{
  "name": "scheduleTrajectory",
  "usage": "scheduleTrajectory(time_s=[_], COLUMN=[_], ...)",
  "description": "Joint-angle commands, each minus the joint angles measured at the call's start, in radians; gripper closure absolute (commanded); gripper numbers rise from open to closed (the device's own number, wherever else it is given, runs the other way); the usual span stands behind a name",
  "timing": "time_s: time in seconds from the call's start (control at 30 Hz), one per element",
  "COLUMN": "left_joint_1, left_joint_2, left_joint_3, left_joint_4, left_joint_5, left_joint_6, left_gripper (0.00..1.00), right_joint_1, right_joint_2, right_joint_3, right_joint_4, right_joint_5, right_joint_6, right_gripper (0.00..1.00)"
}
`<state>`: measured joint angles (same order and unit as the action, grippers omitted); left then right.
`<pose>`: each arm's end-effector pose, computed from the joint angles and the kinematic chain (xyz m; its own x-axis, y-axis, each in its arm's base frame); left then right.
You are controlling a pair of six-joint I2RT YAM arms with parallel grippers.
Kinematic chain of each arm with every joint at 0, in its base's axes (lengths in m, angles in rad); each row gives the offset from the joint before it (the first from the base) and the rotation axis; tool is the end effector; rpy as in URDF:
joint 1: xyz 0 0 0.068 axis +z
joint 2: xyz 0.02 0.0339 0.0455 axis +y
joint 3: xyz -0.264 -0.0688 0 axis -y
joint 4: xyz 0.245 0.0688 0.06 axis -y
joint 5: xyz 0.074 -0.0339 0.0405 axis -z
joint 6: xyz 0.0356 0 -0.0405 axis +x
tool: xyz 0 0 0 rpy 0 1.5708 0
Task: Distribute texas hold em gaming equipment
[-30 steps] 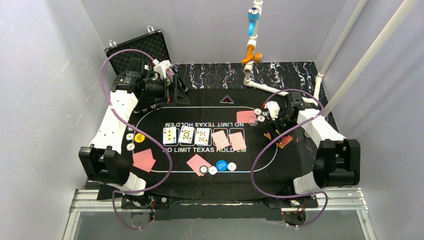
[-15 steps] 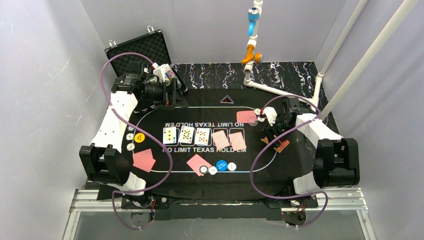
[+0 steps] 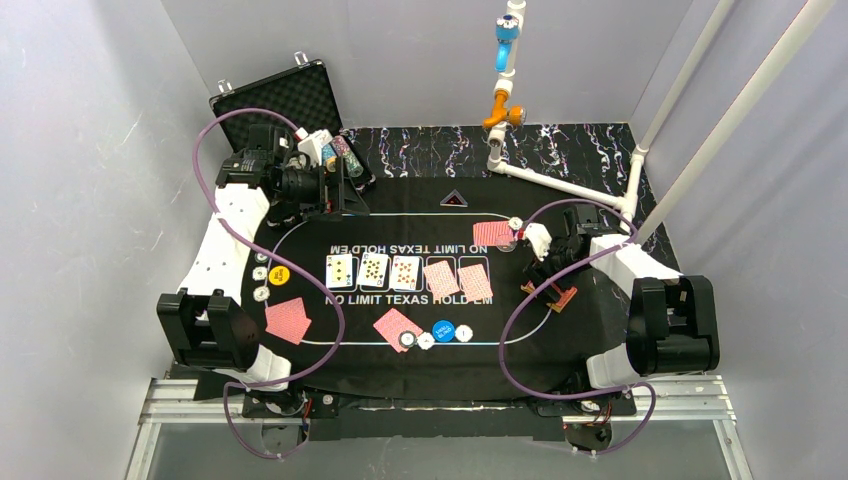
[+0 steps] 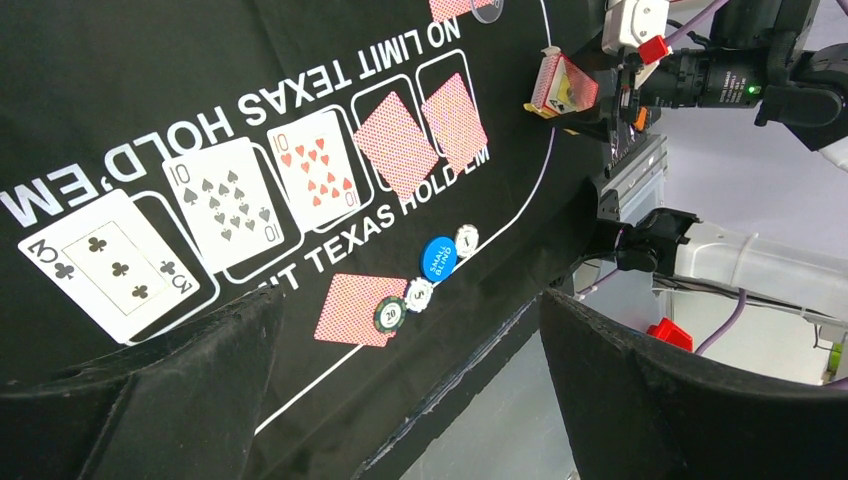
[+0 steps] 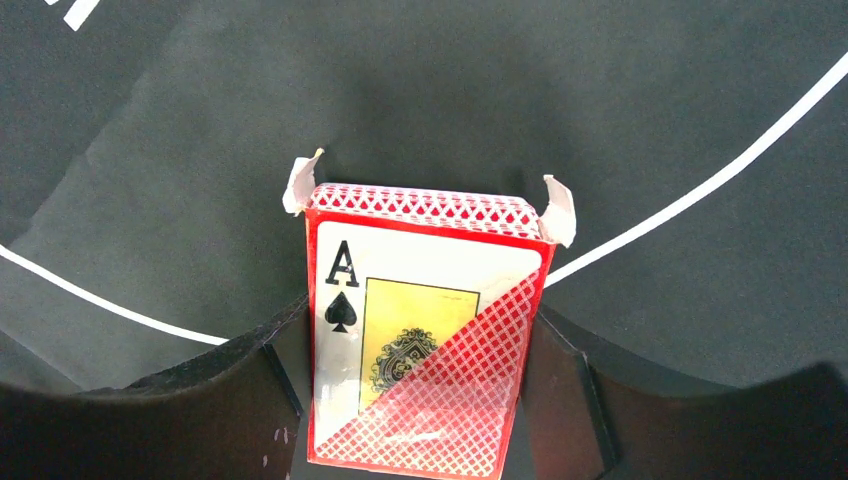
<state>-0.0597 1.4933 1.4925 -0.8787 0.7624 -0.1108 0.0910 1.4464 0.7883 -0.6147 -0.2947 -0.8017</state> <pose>0.3062 -0.0429 0.3597 -0.8177 -0.0312 -0.5748 0.3947 0.6964 -0.5993 0.2475 0.0330 0.1698 -0.5386 -0.7396 -0.4037 -0.8036 0.5949 -0.0179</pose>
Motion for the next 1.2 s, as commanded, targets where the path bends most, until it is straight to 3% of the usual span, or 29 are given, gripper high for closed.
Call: scheduleTrajectory(time_s=[0.0,0.13,0.17,0.9,1.17], left_joint_1=[0.013,0.017,0.019,0.042,0.058], left_joint_2=[-0.015,-0.007,-0.003,-0.014,-0.019], left_joint_3=[0.028,0.04,0.044,0.093,0.095], left_joint_4=[-0.038,-0.045,-0.05,-0.047,-0.062], left_joint_5=[0.009,0.001,0.002,-0.017,-0.001], left_joint_6=[0.034,0.047,0.051,0.066,0.086], left_gripper=[0.02,0.02,0.02,0.02,0.02], right_joint_1=[-0.004,-0.004,-0.004,0.004,0.075], right_joint_2=[-0.041,-0.055,-0.058,-0.161,-0.158], right_joint_3=[0.009,0.032,0.039,0.324,0.42], right_joint_4=[0.013,-0.016,-0.025,-0.162,-0.143], right_joint_5=[-0.025,-0.041,-0.045,-0.158,-0.181], right_joint_6=[-0.017,-0.013,-0.01,0.11,0.152], right_gripper=[0.25,0.03,0.02,0.02,0.02])
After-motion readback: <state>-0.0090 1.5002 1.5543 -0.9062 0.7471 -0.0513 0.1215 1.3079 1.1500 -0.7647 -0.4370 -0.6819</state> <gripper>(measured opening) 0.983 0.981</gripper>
